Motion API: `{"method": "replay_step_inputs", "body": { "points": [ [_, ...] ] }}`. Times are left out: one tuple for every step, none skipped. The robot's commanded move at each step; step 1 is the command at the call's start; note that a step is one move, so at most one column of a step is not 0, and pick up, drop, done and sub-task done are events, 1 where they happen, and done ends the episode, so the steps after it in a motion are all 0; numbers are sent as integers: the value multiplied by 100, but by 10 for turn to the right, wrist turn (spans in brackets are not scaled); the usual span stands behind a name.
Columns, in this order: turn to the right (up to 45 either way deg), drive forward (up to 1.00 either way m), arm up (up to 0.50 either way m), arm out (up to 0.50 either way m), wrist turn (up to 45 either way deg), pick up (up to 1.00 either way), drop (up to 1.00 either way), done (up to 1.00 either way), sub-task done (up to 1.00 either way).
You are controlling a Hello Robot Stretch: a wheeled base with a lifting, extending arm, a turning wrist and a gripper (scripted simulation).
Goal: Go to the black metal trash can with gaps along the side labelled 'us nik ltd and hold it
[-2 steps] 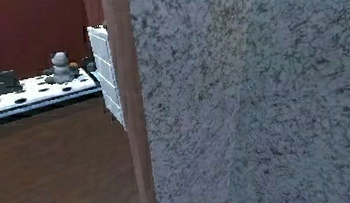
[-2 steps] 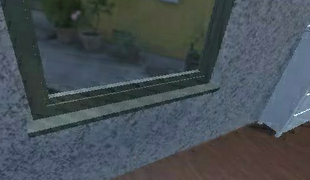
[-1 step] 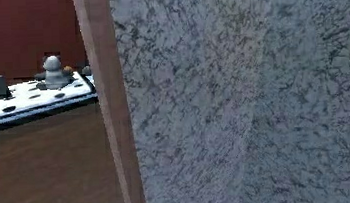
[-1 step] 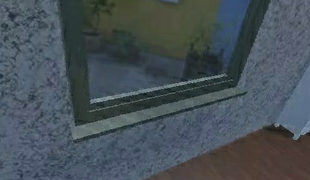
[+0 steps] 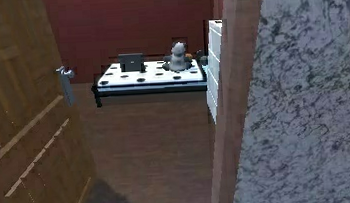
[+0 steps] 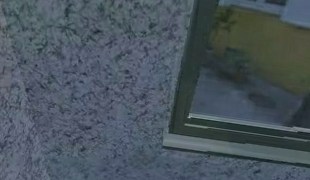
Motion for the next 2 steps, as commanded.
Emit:
{"method": "replay_step_inputs", "body": {
  "points": [
    [0, 45, 0, 0, 0, 0, 0, 0, 0],
    [-60, 0, 0, 0, 0, 0, 0, 0, 0]
  ]
}}
